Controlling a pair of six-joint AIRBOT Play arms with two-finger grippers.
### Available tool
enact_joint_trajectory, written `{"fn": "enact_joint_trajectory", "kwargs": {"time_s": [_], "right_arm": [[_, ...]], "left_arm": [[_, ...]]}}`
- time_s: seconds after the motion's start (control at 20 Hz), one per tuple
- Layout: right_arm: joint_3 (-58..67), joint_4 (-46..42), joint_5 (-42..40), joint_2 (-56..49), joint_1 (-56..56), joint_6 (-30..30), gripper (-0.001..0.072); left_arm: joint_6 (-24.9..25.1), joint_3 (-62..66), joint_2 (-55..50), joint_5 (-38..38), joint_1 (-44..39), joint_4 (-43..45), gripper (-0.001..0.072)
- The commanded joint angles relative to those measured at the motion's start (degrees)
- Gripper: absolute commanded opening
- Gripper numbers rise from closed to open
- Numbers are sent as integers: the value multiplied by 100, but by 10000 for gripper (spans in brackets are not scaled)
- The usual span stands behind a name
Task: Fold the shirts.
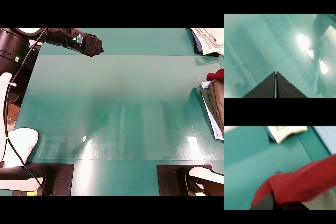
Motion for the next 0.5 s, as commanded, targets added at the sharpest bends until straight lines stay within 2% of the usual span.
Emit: {"fn": "enact_joint_trajectory", "kwargs": {"time_s": [0.0,0.2,0.3,0.35,0.4,0.45], "right_arm": [[-4,-1449,800,44,-22,481,15],[-177,-2883,1318,208,-22,1082,15],[-616,-3449,1296,516,-24,1099,26],[-885,-3652,1215,671,-50,1132,144],[-1141,-3696,1126,800,-146,1134,361],[-1357,-3692,1088,898,-254,1134,488]], "left_arm": [[87,0,-2,-55,0,11,29],[203,0,-2,-52,0,11,29],[214,0,-2,-46,0,9,29],[214,0,-2,-39,0,11,29],[216,0,-2,-37,0,11,29],[214,0,-2,-44,0,9,29]]}}
